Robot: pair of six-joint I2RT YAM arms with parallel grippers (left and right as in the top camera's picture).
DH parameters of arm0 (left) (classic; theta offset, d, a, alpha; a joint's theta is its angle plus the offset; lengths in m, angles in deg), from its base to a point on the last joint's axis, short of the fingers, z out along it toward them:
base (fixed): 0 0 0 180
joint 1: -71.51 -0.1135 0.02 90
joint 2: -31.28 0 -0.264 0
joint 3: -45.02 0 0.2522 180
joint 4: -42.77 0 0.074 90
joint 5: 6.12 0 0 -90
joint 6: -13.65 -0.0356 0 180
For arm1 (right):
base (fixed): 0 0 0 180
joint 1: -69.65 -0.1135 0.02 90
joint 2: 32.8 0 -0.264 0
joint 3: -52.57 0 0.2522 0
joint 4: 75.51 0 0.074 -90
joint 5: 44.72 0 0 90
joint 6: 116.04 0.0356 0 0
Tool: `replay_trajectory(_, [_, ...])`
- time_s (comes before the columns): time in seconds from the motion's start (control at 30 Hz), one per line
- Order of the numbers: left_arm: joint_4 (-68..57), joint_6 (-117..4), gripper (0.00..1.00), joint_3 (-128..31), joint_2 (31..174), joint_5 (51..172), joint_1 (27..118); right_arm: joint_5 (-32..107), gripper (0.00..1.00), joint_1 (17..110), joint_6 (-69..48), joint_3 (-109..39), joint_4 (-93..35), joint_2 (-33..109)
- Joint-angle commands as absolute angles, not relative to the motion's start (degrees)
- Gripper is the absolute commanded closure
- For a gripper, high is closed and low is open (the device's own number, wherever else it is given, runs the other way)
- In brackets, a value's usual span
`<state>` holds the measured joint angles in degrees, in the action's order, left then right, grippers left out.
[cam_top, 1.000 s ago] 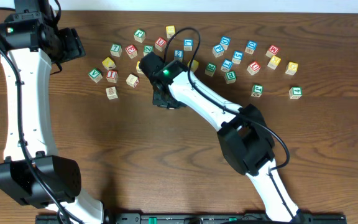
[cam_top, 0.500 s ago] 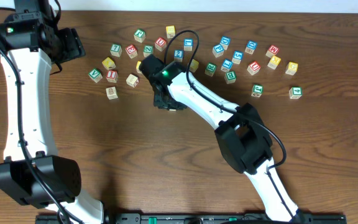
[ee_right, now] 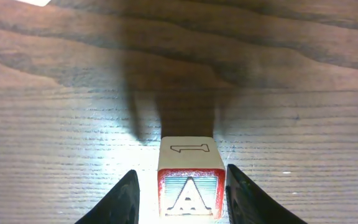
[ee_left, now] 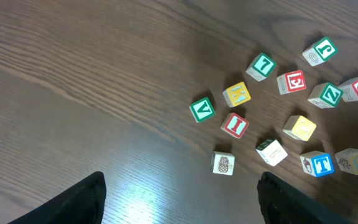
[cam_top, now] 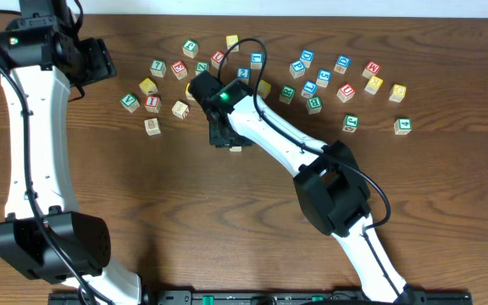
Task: Spell out AI2
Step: 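Carry the red A block toward the table center and lower it, then open the right gripper, release the A block, and lift away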
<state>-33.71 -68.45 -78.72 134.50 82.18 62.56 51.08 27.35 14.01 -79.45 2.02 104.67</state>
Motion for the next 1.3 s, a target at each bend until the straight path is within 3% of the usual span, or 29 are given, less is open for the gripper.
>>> replay_trajectory(0.0, [-33.71,-67.90,0.23,-79.33,135.00,81.66,62.32,50.47,0.61,27.39,10.40,-80.56,2.13,105.52])
replay_trajectory(0.33, [-33.71,-67.92,0.23,-79.33,135.00,81.66,62.30,50.47,0.60,30.17,5.90,-88.84,5.45,104.53])
replay_trajectory(0.57, [-33.69,-67.92,0.23,-79.33,135.00,81.66,62.30,48.94,0.47,34.02,0.98,-102.64,12.47,103.57])
replay_trajectory(0.77, [-33.78,-67.90,0.23,-79.33,135.00,81.70,62.34,47.13,0.45,38.43,-4.26,-110.99,17.41,103.57])
replay_trajectory(1.27, [-33.91,-67.90,0.23,-79.33,135.00,84.30,64.81,46.45,0.36,42.06,-5.55,-112.14,15.95,103.59])
